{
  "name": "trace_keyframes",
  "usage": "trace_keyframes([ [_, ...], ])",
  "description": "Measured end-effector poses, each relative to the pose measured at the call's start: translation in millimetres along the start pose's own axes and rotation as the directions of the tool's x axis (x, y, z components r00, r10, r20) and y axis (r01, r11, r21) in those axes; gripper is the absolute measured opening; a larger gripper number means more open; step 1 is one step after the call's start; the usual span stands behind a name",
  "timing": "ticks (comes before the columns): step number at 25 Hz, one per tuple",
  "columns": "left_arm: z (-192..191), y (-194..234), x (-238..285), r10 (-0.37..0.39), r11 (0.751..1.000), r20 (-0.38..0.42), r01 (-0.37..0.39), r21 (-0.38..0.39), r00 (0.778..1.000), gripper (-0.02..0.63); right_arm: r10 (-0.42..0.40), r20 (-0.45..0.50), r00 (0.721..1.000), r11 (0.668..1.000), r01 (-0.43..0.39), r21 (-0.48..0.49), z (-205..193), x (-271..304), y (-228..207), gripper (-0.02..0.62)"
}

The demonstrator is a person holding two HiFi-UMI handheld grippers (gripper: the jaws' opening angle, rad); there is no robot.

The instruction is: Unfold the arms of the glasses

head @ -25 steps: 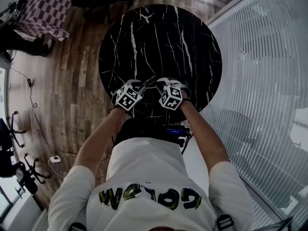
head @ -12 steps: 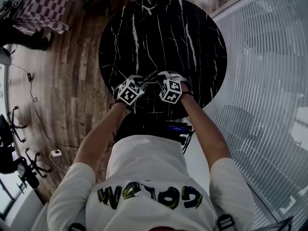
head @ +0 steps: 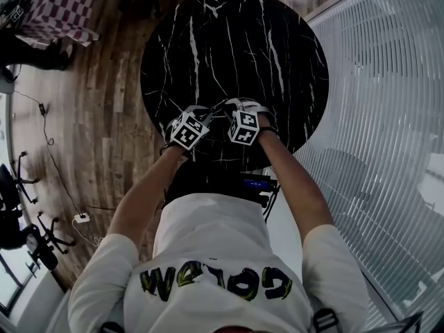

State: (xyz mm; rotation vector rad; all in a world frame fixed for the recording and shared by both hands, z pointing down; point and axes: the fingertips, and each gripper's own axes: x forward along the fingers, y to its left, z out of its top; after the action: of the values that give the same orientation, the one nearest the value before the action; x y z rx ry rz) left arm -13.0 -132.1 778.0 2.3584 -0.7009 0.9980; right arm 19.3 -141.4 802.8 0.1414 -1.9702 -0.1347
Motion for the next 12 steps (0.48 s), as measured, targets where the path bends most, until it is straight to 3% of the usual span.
trace_keyframes([
  [12,-0.1,4.3,-2.6,0.04,0.998,0.01,-0.04,-0.044,0.999,0.008,-0.024,-0.009,1.0,0.999,0.024,-0.023,-2.7,-3.1,1.6,0.028],
])
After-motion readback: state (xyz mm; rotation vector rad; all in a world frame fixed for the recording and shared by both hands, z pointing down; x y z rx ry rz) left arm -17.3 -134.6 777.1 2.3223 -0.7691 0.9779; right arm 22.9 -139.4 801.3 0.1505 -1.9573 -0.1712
